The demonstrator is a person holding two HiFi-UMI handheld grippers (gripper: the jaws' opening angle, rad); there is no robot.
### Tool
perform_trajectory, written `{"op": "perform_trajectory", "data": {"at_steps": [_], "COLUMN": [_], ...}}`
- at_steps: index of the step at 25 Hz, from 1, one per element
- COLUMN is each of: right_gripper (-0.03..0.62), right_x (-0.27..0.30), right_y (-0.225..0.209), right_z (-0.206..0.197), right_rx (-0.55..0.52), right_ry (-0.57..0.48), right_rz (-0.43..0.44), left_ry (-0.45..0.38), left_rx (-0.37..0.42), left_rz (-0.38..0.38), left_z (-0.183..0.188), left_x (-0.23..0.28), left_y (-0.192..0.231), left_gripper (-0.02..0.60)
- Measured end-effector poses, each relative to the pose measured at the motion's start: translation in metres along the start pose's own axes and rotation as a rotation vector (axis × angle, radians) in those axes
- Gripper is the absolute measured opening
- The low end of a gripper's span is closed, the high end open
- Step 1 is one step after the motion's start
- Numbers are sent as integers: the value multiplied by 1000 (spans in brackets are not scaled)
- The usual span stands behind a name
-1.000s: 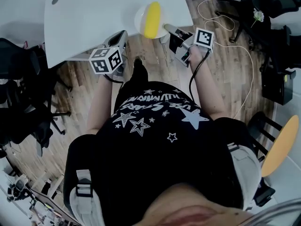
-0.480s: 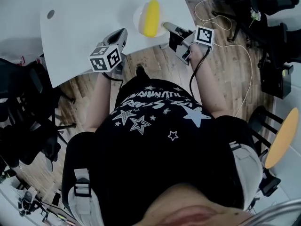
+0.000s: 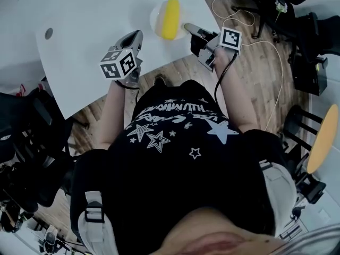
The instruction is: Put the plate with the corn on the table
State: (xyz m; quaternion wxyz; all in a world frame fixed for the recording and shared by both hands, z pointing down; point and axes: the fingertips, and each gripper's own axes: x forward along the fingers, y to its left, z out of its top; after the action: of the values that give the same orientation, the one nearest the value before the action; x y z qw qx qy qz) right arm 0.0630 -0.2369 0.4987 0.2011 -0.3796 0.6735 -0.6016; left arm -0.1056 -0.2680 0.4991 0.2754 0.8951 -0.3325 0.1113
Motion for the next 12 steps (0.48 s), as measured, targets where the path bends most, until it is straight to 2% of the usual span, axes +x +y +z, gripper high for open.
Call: {"op": "perform_trajectory", "data": {"at_steps": [7, 12], "right_gripper": [21, 23], "right_x": [-1, -1], "right_y": [-9, -16], "right_z": [23, 52], "right_rx": [6, -1], "right_ry": [-28, -18], "right_rz": [-23, -14], "left_ry": [19, 21], "left_rx": [-10, -22], "left_rz": [-24, 0], "left_z": [7, 14], "left_x": [25, 46], "left_y": [1, -4], "left_gripper": [6, 6]}}
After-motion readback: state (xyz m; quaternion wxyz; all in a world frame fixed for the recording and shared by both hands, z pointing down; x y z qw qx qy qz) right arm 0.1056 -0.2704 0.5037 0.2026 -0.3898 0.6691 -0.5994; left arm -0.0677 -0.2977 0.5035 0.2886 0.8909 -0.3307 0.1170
